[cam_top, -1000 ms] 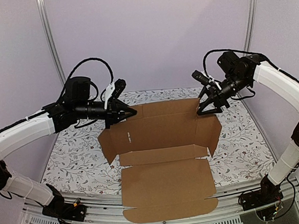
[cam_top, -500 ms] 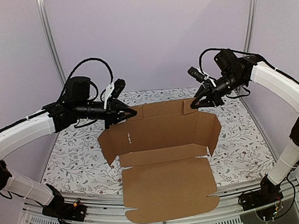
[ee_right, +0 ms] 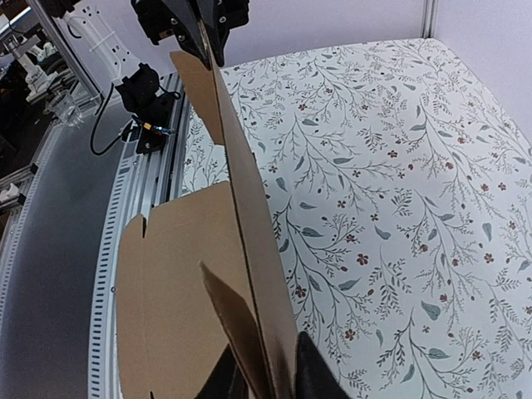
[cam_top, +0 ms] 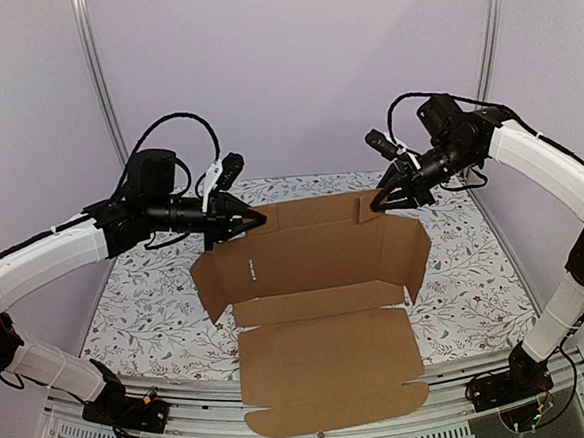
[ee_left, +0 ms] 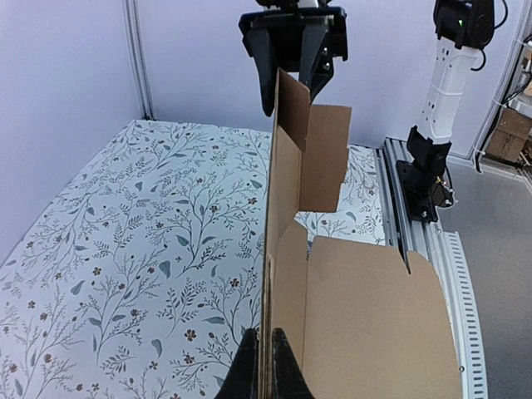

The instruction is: Fold the paper box

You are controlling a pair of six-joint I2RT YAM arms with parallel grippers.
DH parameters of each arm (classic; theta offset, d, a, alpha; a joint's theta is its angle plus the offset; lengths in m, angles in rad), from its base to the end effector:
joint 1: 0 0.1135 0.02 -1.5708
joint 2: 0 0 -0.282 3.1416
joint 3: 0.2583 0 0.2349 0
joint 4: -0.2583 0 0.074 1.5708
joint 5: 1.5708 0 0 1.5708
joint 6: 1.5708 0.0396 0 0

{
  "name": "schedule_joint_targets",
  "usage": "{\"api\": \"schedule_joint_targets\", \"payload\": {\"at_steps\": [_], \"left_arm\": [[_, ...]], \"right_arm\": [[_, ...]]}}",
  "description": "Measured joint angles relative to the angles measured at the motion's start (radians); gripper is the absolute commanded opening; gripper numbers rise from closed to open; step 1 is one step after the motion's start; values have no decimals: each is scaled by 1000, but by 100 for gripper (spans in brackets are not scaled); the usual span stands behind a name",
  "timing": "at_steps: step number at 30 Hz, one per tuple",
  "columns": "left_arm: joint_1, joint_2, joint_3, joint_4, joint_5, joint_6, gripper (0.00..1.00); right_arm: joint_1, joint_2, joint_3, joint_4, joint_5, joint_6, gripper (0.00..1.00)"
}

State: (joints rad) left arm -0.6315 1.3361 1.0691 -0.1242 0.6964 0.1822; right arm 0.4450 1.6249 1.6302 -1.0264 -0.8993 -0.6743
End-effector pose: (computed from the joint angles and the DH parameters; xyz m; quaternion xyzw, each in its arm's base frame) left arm 0.2157 -0.1892 0.3459 0.4834 0.6423 -0.3929 0.4465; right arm 0.2697 0.1630 0.3722 -0.5601 0.6719 0.3876 0.2907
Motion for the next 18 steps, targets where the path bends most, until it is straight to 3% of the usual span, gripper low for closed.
{"api": "schedule_joint_targets", "payload": {"at_steps": [3,10,14,18], "left_arm": [[0,2,1,0,0,0,0],[-1,8,7,-1,-1,5,0],[-6,8,7,-4,-5,16,0],[-12,8,7,-13,-14,31,0]], "right_arm": [[17,1,23,-13,37,6,44],[178,51,214,-114,209,-38,49],[252,93,297,-150,330,-45,44],[293,150,387,-190,427,-32,31]]}}
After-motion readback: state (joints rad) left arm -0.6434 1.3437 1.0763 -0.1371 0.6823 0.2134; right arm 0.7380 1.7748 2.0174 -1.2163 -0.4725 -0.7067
